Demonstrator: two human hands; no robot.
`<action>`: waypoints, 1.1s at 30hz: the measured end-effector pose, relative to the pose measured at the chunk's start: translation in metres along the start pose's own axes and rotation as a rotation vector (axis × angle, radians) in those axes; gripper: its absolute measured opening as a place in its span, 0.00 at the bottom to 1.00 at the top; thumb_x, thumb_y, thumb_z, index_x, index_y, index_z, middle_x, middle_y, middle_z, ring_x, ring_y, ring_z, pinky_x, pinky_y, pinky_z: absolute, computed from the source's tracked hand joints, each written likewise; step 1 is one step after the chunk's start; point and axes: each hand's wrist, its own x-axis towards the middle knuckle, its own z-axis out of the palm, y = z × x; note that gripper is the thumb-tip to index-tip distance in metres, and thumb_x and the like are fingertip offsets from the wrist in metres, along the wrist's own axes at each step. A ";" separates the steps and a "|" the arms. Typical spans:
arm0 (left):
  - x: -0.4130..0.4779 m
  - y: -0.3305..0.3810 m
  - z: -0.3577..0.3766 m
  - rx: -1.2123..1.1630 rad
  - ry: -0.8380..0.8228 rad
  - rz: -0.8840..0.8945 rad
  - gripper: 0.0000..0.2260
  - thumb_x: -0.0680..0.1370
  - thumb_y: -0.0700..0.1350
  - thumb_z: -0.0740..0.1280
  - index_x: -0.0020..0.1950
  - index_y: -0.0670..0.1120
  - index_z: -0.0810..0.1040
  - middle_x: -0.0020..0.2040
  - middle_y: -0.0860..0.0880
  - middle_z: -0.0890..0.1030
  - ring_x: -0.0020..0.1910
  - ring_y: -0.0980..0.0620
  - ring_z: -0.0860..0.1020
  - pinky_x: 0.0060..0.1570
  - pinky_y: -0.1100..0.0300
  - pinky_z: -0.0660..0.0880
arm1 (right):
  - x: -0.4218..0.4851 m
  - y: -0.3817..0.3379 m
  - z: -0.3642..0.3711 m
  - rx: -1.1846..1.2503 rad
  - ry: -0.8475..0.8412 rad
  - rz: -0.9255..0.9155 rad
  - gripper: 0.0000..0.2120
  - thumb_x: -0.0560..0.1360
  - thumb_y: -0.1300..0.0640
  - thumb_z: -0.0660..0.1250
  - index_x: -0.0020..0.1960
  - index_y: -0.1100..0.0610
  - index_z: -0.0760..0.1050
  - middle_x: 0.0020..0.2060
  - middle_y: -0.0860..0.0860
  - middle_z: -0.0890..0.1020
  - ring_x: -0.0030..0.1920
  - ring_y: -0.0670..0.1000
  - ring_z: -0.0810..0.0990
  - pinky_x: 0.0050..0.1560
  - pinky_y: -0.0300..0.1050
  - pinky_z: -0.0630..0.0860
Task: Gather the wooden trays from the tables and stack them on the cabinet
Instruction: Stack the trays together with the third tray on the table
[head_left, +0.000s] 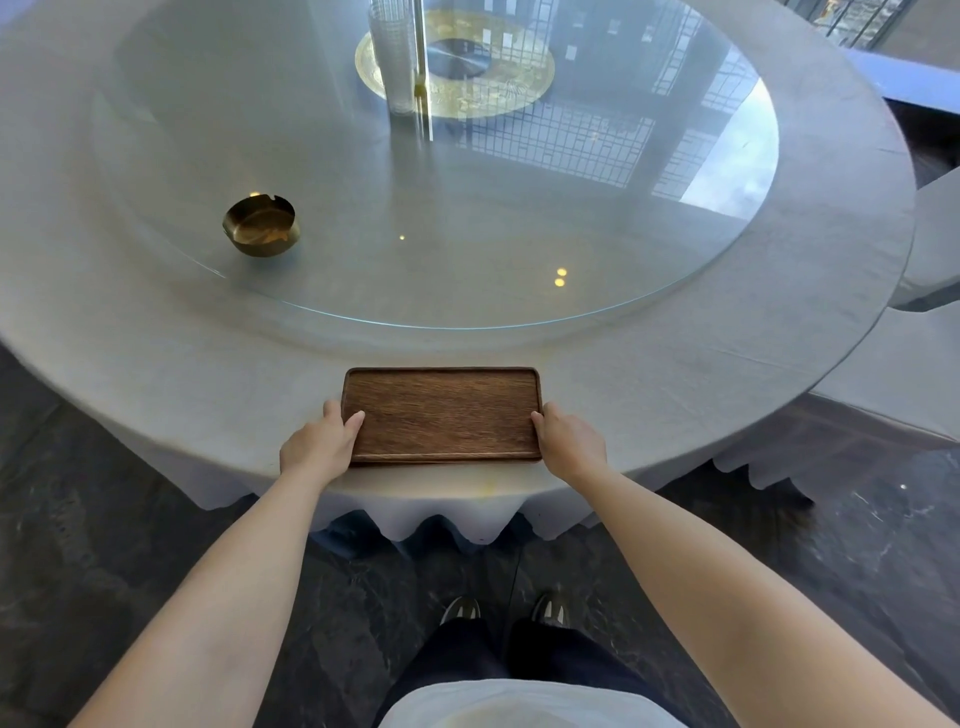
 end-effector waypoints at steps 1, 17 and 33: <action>0.000 0.001 0.000 -0.005 -0.006 -0.008 0.22 0.82 0.55 0.47 0.59 0.38 0.66 0.55 0.37 0.78 0.52 0.37 0.77 0.44 0.51 0.70 | 0.000 0.000 0.000 0.013 -0.010 0.007 0.18 0.82 0.50 0.47 0.57 0.62 0.68 0.50 0.60 0.81 0.49 0.62 0.80 0.40 0.49 0.69; 0.020 0.004 0.004 -0.373 -0.173 -0.154 0.36 0.68 0.71 0.63 0.58 0.41 0.74 0.54 0.44 0.80 0.50 0.43 0.77 0.49 0.52 0.74 | 0.015 -0.007 0.003 0.437 -0.196 0.208 0.27 0.79 0.42 0.54 0.62 0.65 0.65 0.54 0.60 0.76 0.53 0.59 0.76 0.51 0.51 0.71; 0.022 0.044 -0.022 -0.341 -0.105 -0.077 0.34 0.65 0.70 0.67 0.47 0.38 0.76 0.46 0.41 0.80 0.46 0.41 0.77 0.46 0.54 0.74 | -0.008 0.014 0.000 0.631 -0.055 0.304 0.28 0.78 0.40 0.55 0.61 0.65 0.67 0.48 0.56 0.75 0.47 0.57 0.77 0.53 0.54 0.78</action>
